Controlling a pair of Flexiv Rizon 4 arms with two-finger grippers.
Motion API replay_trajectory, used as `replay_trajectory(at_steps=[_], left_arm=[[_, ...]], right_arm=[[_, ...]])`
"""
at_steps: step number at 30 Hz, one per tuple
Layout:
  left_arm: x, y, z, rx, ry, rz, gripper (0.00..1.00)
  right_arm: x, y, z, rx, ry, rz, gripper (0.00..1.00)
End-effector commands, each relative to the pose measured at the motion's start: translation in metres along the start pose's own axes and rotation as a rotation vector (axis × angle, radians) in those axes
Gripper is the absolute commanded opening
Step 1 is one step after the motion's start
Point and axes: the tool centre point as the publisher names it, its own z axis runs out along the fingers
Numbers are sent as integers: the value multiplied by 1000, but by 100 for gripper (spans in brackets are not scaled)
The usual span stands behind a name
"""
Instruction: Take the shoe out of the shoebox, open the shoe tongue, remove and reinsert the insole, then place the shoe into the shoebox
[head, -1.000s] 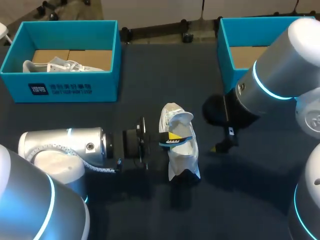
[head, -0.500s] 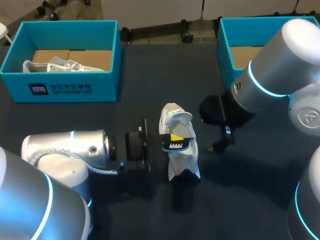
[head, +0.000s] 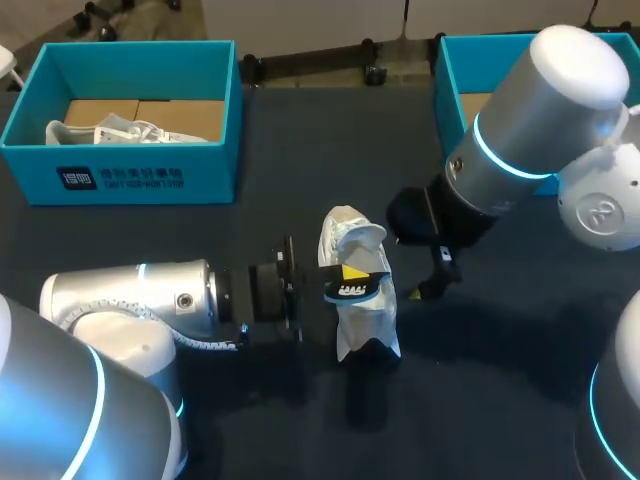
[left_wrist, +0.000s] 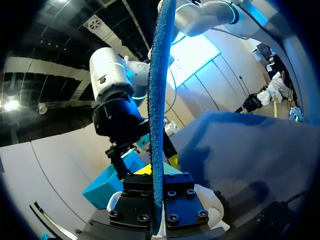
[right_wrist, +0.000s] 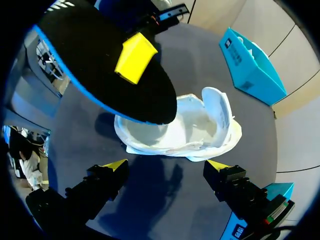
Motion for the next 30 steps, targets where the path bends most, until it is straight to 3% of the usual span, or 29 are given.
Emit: replay_trajectory(at_steps=[1, 12, 30], left_arm=[[1, 1, 4, -10, -5, 3, 0], [3, 9, 16, -25, 15, 27, 0], [18, 26, 22, -63, 49, 5, 0]], right_arm=[[-1, -2, 8, -9, 6, 7, 100], [6, -15, 8, -1, 22, 28, 100], [4, -16, 11, -5, 45, 26, 100]])
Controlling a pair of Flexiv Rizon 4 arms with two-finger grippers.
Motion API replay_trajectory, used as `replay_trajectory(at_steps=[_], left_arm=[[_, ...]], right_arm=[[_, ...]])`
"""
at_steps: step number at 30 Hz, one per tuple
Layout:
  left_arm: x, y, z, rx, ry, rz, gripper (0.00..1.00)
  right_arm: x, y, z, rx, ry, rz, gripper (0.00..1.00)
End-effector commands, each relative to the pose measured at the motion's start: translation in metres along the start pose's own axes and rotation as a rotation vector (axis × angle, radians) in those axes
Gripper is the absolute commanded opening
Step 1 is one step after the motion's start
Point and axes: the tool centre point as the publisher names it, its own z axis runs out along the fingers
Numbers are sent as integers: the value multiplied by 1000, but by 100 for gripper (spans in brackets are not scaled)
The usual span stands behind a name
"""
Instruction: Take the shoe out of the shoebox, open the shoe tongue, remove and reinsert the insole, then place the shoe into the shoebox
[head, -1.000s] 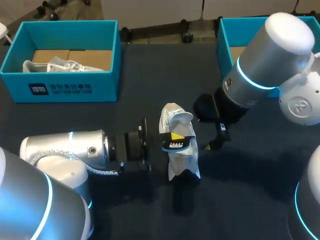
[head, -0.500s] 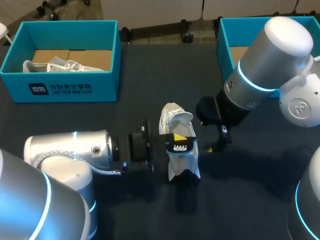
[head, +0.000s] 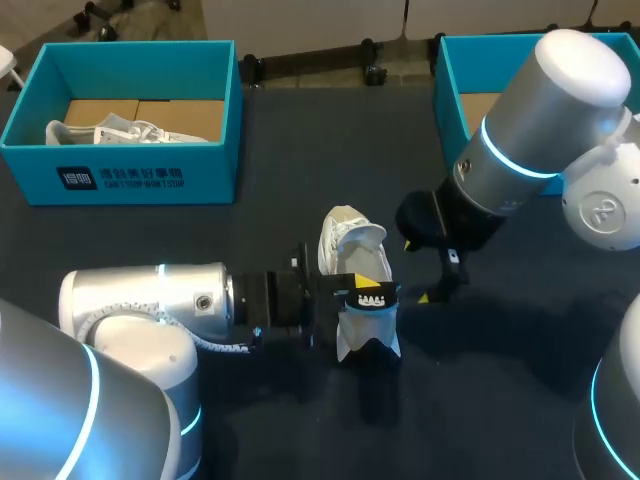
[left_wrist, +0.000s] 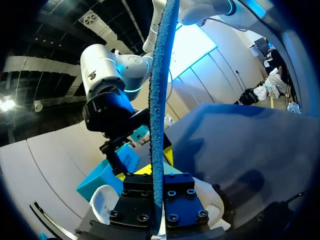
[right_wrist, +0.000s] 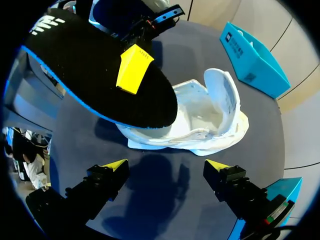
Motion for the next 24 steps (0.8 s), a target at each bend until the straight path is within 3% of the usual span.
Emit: replay_trajectory(at_steps=[1, 24], left_arm=[[3, 2, 5, -5, 4, -3, 0], [5, 32, 9, -46, -16, 20, 0]], right_arm=[[0, 1, 2, 2, 0, 0, 100], [0, 1, 2, 2, 0, 0, 100]])
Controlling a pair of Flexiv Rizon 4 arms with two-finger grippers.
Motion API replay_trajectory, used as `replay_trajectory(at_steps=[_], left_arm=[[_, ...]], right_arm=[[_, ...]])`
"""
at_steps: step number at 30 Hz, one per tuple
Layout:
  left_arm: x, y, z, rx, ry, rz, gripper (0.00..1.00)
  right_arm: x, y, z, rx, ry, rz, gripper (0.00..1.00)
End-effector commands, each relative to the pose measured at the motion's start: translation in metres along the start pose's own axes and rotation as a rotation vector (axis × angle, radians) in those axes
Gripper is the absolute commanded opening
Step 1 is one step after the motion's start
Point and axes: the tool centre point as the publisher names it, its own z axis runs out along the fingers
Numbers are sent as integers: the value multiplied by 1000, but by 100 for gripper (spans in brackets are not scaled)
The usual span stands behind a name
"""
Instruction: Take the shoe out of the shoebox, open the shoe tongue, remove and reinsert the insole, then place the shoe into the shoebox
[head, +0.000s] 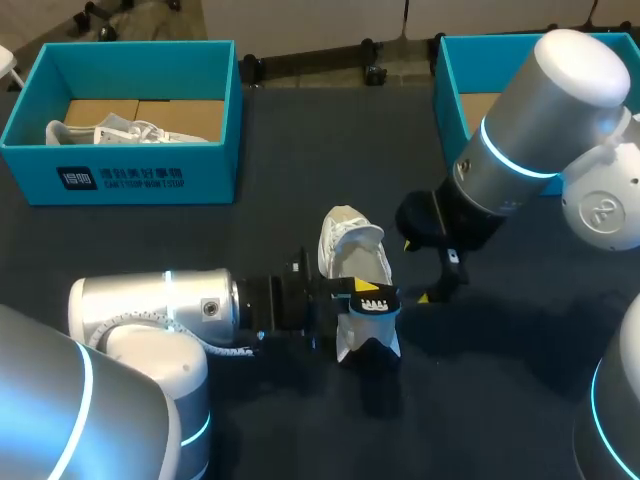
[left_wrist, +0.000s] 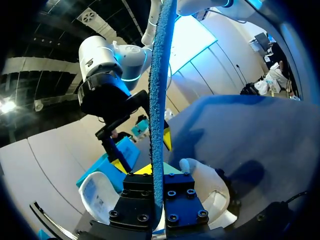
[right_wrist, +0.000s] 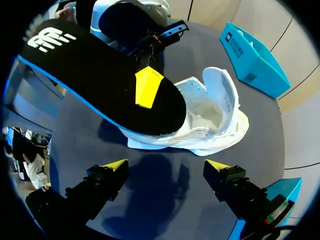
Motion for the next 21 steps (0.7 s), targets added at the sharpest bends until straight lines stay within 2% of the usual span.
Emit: replay_trajectory(at_steps=[1, 10, 21], left_arm=[[1, 4, 5, -4, -7, 3, 0], [0, 18, 13, 3, -11, 42, 0], [-1, 36, 12, -25, -12, 52, 0]], right_arm=[[0, 1, 1, 2, 0, 0, 100], [0, 1, 1, 2, 0, 0, 100], [0, 1, 1, 2, 0, 0, 100]])
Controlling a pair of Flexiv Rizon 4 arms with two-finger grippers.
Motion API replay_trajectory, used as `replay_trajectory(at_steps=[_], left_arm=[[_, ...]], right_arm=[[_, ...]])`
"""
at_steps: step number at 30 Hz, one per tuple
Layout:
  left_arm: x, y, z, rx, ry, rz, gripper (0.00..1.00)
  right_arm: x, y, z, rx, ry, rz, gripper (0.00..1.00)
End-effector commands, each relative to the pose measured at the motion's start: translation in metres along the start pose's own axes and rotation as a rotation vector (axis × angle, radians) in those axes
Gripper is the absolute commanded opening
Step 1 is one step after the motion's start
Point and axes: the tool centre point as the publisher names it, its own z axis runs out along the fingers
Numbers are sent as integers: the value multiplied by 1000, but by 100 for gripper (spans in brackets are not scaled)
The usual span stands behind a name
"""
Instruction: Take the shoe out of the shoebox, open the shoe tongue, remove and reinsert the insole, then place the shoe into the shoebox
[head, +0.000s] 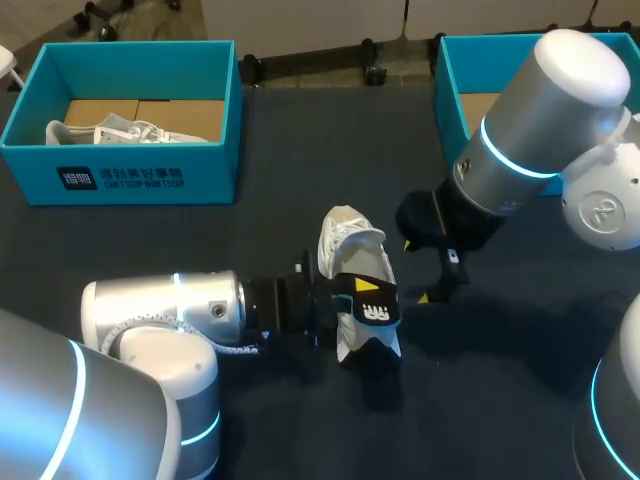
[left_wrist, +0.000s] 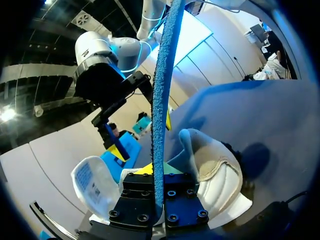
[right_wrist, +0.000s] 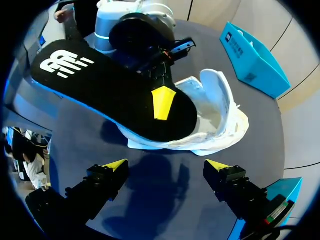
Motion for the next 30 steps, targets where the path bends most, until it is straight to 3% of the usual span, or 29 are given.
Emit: replay_trajectory(at_steps=[1, 8, 18, 21, 24, 30], left_arm=[[0, 6, 3, -5, -3, 4, 0], [-2, 18, 9, 24, -2, 40, 0], [-4, 24, 9, 4, 9, 43, 0], [-5, 18, 9, 10, 8, 45, 36], [-5, 13, 9, 16, 9, 47, 42], [-8, 3, 7, 28, 8, 48, 42]], right_arm=[[0, 1, 1, 2, 0, 0, 100], [0, 1, 1, 2, 0, 0, 100], [0, 1, 1, 2, 0, 0, 100], [0, 1, 1, 2, 0, 0, 100], [0, 1, 1, 2, 0, 0, 100], [0, 1, 1, 2, 0, 0, 100]])
